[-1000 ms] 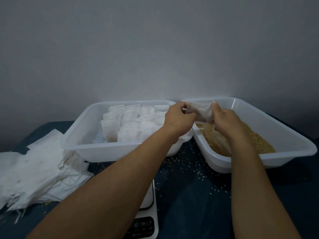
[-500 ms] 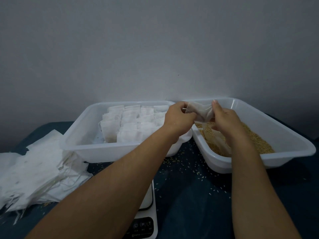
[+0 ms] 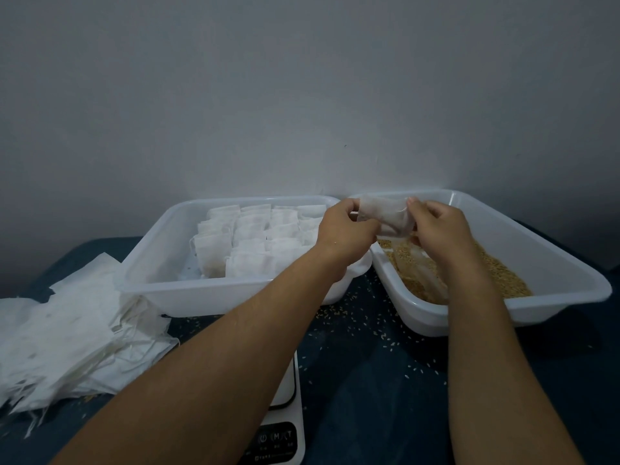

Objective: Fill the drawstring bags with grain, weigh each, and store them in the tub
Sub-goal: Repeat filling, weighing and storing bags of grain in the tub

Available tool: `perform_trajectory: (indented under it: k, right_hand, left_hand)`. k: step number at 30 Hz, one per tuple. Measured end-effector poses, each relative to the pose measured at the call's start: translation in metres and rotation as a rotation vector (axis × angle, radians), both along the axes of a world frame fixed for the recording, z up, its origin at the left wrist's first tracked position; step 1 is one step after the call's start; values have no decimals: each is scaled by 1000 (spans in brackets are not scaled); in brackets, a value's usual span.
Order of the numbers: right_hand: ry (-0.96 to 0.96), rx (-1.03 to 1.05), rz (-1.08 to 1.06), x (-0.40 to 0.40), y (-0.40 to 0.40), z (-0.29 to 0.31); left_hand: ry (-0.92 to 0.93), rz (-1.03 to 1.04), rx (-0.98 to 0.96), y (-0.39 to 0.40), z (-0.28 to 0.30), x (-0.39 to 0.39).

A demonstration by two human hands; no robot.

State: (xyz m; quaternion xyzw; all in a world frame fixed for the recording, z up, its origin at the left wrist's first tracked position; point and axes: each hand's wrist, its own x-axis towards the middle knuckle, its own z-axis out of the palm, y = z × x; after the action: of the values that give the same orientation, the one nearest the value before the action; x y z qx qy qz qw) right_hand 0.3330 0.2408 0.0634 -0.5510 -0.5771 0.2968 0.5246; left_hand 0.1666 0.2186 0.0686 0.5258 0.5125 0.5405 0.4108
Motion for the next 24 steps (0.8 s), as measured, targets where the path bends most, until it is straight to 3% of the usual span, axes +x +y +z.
perform_trajectory:
  k: [7,12,18,24]
  right_hand:
    - [-7,99,47,-3,-4,6]
    - [-1,90,31,-5,-5,8]
    - [-149,354,137,-14,-19,26]
    - [-387,438,371,-38,-50,52]
  left_hand:
    - [-158,-44,-55,-5,-4,-4]
    - [-161,-26,-10,-9,0,-4]
    - [-240,-123,-60,-35,-5,-13]
    - [-34,-128,24,-77,-16,-34]
